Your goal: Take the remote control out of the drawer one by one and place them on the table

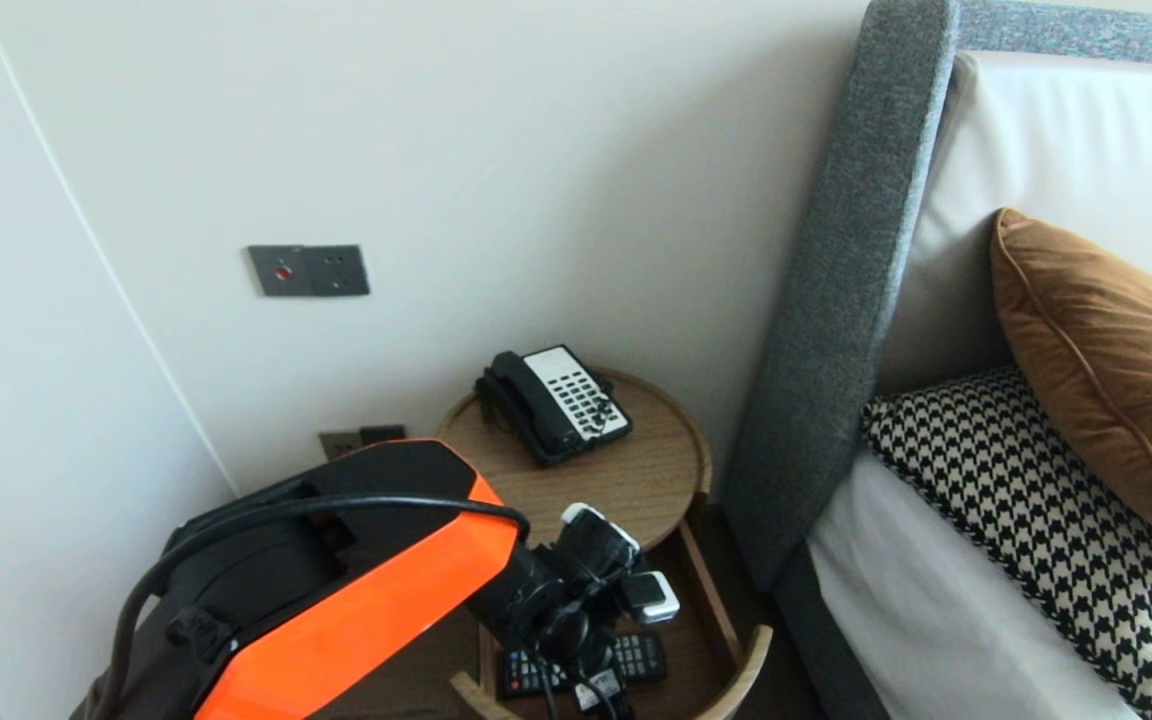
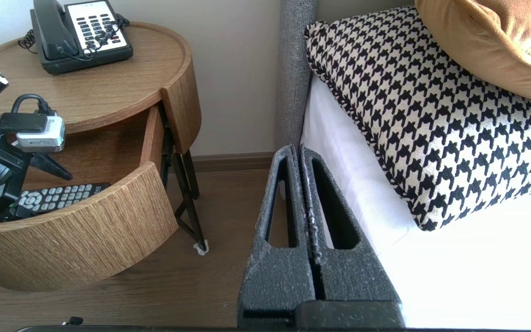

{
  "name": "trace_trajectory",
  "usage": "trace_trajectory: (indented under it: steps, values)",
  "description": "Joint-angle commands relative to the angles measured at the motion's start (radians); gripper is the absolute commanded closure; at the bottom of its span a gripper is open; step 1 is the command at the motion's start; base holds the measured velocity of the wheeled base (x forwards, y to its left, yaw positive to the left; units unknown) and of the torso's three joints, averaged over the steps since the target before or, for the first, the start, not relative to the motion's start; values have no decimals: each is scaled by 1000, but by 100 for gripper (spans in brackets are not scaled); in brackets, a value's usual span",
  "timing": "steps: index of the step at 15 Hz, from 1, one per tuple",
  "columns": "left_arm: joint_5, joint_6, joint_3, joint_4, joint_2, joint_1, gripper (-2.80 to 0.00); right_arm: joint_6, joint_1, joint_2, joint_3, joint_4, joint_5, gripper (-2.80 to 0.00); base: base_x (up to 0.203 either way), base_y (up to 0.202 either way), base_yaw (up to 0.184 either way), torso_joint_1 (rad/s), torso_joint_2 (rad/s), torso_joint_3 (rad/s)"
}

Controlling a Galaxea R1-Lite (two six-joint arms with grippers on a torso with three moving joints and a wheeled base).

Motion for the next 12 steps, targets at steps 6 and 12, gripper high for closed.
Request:
trace_trajectory:
  steps: [6, 12]
  values:
    - [-11, -11, 104, -263, 31, -1, -280, 0, 1, -5, 0, 0, 0, 0, 0, 0, 0, 0, 0, 0]
    - [-2, -6, 127, -267, 27, -1, -280, 0, 1, -5, 0, 0, 0, 0, 0, 0, 0, 0, 0, 0]
